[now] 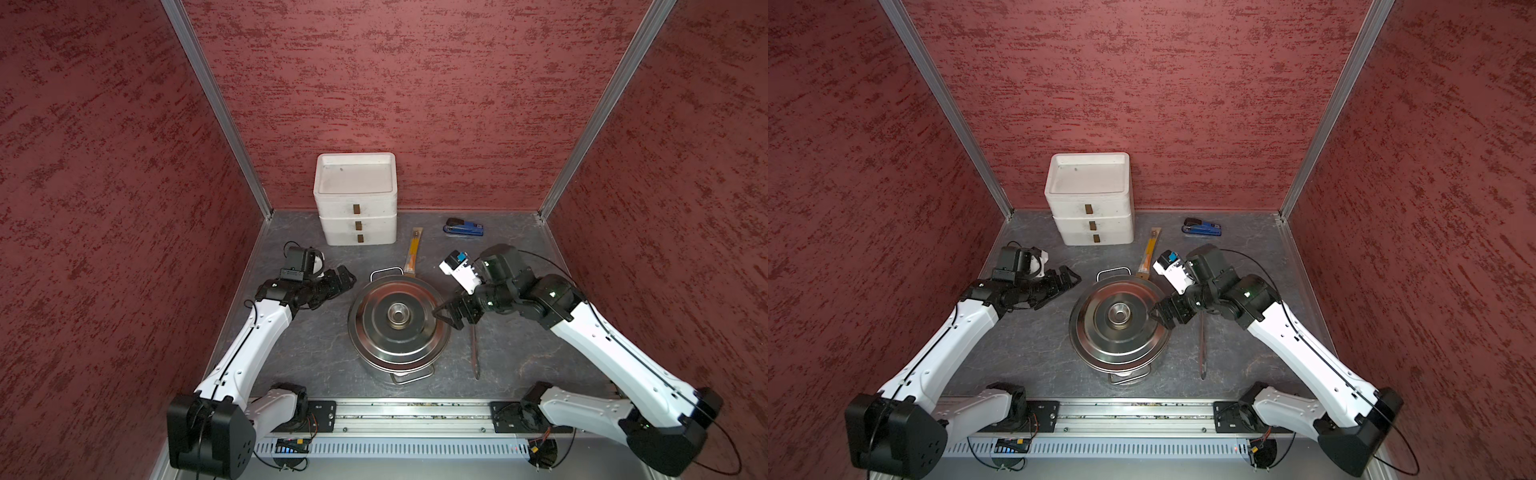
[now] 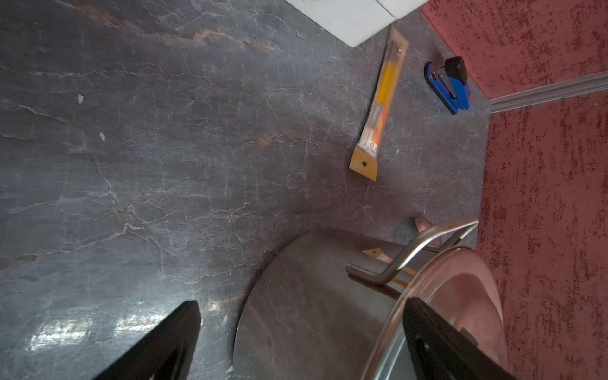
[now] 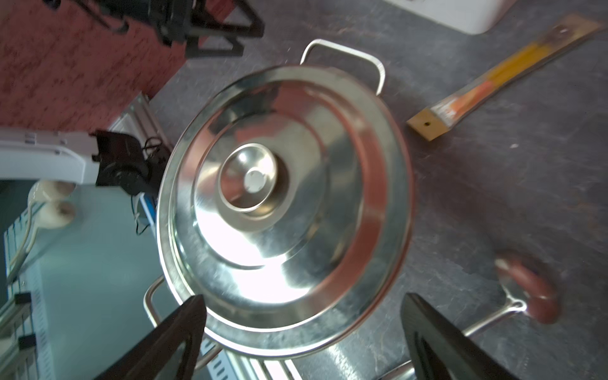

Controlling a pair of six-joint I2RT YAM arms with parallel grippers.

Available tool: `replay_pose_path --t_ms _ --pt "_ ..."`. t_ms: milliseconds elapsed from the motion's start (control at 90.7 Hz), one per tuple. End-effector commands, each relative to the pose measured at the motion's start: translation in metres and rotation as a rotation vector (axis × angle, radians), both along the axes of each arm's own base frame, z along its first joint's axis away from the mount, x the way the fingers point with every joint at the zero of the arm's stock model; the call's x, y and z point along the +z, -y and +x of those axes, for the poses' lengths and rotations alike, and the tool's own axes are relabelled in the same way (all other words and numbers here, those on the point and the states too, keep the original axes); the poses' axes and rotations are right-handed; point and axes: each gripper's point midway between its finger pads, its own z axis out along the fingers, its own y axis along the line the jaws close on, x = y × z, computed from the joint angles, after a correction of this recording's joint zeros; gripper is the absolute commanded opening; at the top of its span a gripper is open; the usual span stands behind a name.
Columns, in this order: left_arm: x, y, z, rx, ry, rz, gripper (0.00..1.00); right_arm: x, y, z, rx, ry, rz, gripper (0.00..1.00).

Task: Stir the soup with a spoon
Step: Pick up the lid from the pan.

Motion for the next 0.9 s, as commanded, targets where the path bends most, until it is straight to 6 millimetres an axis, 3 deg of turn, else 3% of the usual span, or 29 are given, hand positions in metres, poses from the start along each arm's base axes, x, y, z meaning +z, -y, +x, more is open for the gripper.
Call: replay_pose_path --t_ms 0,209,408,595,893 --pt "0.010 -0.009 -0.001 0.006 0.035 0.072 1.00 0.000 -0.006 -0.025 0.082 0.003 -0.058 0.98" --pt "0.023 -0.017 -0.001 0.057 0.086 0.085 1.00 -0.008 -0.055 -0.025 0.201 0.070 -0.086 0.98" --pt "0.024 -0.029 -0.015 0.095 0.090 0.124 1.00 -0.015 -0.090 -0.006 0.201 0.115 -0.094 0.98" --pt "0.028 -0.033 -0.024 0.096 0.101 0.141 1.00 -0.016 -0.098 0.017 0.141 0.185 -0.112 0.98" --pt "0.028 -0.035 -0.022 0.099 0.113 0.151 1.00 -0.029 -0.111 0.025 0.159 0.228 -0.134 0.97"
